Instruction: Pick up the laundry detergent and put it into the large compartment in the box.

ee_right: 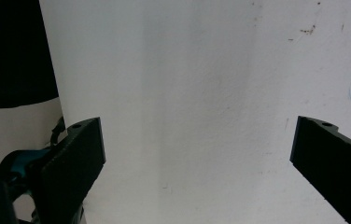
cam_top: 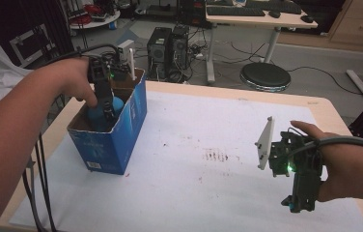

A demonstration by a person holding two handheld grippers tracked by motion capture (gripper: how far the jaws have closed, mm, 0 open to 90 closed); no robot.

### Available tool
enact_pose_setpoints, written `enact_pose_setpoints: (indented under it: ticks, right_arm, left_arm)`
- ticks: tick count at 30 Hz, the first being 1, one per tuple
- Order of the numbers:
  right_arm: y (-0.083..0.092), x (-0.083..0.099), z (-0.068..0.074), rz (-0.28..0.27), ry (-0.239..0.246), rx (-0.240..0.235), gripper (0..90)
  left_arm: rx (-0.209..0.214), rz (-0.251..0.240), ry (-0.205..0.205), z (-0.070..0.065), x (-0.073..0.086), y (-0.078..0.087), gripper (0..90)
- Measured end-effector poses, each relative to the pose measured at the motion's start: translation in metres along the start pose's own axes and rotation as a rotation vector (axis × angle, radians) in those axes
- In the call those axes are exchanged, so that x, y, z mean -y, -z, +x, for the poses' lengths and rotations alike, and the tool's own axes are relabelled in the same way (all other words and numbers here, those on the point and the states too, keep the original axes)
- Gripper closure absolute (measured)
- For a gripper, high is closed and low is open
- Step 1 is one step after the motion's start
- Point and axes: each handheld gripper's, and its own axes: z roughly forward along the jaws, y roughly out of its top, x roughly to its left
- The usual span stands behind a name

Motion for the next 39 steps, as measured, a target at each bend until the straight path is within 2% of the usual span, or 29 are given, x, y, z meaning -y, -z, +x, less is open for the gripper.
enact_pose_setpoints:
  ticks: [4, 8, 12, 15, 17, 18, 25, 37, 39]
  right_arm:
    - [0.0, -0.001, 0.001, 0.0, 0.006, 0.0, 2.1]
    - [0.001, 0.0, 0.001, 0.001, 0.001, 0.004, 2.1]
    - [0.003, -0.001, 0.001, 0.001, 0.003, 0.006, 2.1]
    - [0.004, -0.001, 0.002, -0.001, 0.002, 0.004, 2.1]
    - [0.004, 0.0, 0.002, -0.001, 0.002, 0.005, 2.1]
    - [0.004, 0.0, 0.002, -0.001, 0.002, 0.005, 2.1]
    - [0.006, -0.001, 0.002, 0.002, 0.004, 0.006, 2.1]
    - [0.007, -0.002, 0.002, 0.002, 0.0, 0.007, 2.1]
    - [0.007, -0.002, 0.001, 0.0, -0.004, 0.007, 2.1]
  left_arm:
    - [-0.011, 0.001, 0.004, -0.001, 0.001, 0.011, 19.7]
    - [-0.001, 0.004, 0.009, -0.003, 0.0, 0.022, 17.0]
    - [0.012, -0.024, 0.01, -0.005, 0.0, 0.032, 16.2]
    - [-0.015, -0.028, 0.017, -0.006, 0.0, 0.038, 11.4]
    - [-0.015, -0.028, 0.017, -0.006, 0.0, 0.038, 10.2]
    - [-0.035, -0.044, 0.02, -0.007, 0.001, 0.044, 7.6]
    - [-0.02, -0.048, 0.012, -0.012, 0.0, 0.05, 3.3]
    - [-0.009, -0.079, -0.049, -0.029, -0.016, 0.061, 1.7]
    - [0.001, -0.078, -0.099, -0.039, -0.028, 0.063, 1.7]
